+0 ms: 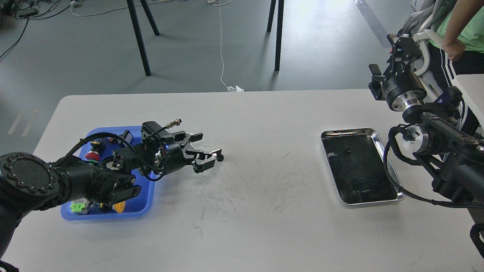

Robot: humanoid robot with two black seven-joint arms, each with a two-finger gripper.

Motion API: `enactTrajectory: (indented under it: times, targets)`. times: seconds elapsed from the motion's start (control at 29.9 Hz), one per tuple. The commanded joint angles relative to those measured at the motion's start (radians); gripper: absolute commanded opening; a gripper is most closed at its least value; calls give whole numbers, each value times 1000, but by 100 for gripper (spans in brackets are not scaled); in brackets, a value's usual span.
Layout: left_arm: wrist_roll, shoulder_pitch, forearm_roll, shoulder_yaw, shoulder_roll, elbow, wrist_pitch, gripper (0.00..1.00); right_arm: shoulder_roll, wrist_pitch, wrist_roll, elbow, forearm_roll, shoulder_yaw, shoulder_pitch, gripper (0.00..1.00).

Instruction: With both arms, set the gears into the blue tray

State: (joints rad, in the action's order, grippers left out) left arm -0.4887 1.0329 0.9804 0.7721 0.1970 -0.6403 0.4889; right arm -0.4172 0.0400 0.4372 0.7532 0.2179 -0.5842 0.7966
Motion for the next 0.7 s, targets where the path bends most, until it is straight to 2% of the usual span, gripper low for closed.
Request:
enactTrajectory:
  times: [0.0, 0.23, 0.4, 0.67]
  targets:
    - [0, -1, 0, 1, -4, 4, 0, 85, 0, 0, 0, -2, 0, 1, -2, 94]
    - [0, -10, 1, -2, -16, -13, 0, 85, 0, 0, 0, -2, 1, 1, -2, 94]
    - [0, -8, 12, 50, -36, -27, 0, 88, 0, 0, 0, -3, 1, 1, -2, 94]
    - [0, -10, 32, 52, -63, 10, 0, 88, 2, -2, 0, -3, 1, 1, -2, 94]
